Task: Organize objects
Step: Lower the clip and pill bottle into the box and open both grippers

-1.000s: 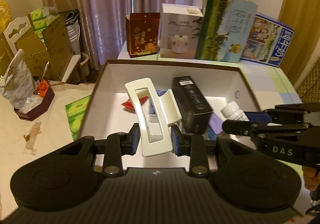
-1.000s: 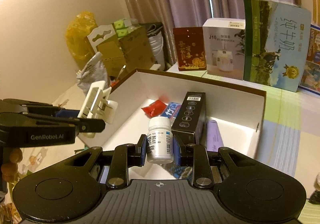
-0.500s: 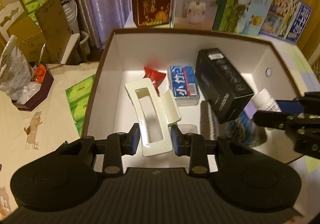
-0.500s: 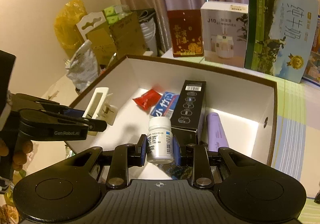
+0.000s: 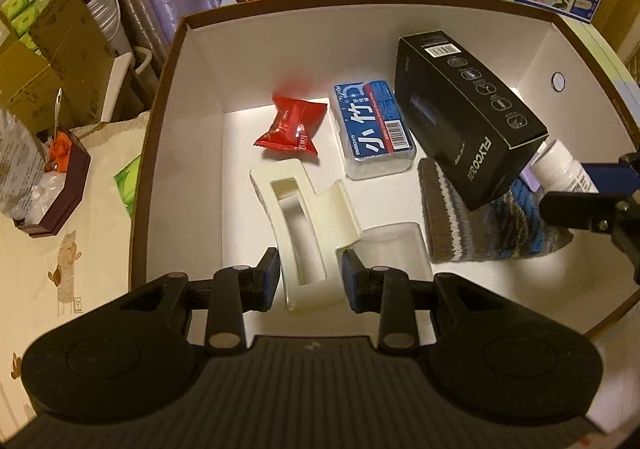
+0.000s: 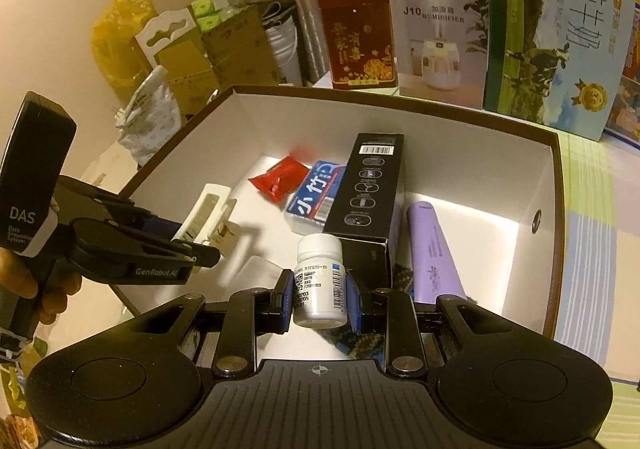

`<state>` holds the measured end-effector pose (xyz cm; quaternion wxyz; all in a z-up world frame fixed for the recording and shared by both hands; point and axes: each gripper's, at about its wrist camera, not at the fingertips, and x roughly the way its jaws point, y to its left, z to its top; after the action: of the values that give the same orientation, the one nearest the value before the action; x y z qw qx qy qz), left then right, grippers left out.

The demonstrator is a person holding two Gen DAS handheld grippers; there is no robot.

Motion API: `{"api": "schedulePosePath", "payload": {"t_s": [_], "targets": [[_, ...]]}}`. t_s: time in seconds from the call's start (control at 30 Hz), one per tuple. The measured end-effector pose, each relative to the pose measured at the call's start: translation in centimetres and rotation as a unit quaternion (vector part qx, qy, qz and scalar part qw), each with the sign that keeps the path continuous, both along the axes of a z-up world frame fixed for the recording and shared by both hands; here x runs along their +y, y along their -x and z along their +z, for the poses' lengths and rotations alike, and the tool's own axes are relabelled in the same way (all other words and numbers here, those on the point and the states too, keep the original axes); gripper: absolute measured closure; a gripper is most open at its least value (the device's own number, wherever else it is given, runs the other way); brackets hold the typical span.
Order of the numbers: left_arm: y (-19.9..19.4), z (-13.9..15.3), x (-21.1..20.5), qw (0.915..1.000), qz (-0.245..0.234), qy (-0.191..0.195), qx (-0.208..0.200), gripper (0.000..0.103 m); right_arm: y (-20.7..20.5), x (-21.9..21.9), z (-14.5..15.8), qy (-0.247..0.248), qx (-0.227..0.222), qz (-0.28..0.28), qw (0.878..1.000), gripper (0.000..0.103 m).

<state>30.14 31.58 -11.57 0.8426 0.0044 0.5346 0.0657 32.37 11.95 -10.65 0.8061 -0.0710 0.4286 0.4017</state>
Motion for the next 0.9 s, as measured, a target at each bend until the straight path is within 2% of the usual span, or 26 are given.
{"api": "schedulePosePath", "payload": {"t_s": [0.13, 0.23, 0.33, 0.6, 0.83, 0.9], "targets": [[-0.1, 0.1, 0.0, 1.0000, -0.004, -0.005, -0.003, 0.074, -0.3, 0.0, -0.1, -0.001, 0.003, -0.003, 1.000, 0.079], [-0.1, 0.3, 0.0, 1.0000, -0.004, -0.005, -0.005, 0.066, -0.3, 0.1, -0.1, -0.001, 0.005, -0.002, 1.000, 0.079], [0.1, 0.6, 0.1, 0.9999, -0.003, -0.006, -0.008, 0.064, -0.3, 0.2, -0.2, -0.001, 0.007, 0.002, 1.000, 0.079], [1.0, 1.6, 0.2, 0.9999, 0.000, 0.002, -0.017, 0.051, -0.3, 0.6, -0.7, 0.000, 0.019, 0.009, 1.000, 0.079], [1.5, 1.9, 0.0, 0.9998, 0.000, 0.009, -0.019, 0.048, -0.4, 0.9, -1.1, 0.002, 0.026, 0.012, 1.000, 0.079], [1.6, 2.0, -0.1, 0.9998, 0.000, 0.010, -0.019, 0.041, -0.4, 0.9, -1.2, 0.000, 0.028, 0.015, 0.999, 0.079]]}}
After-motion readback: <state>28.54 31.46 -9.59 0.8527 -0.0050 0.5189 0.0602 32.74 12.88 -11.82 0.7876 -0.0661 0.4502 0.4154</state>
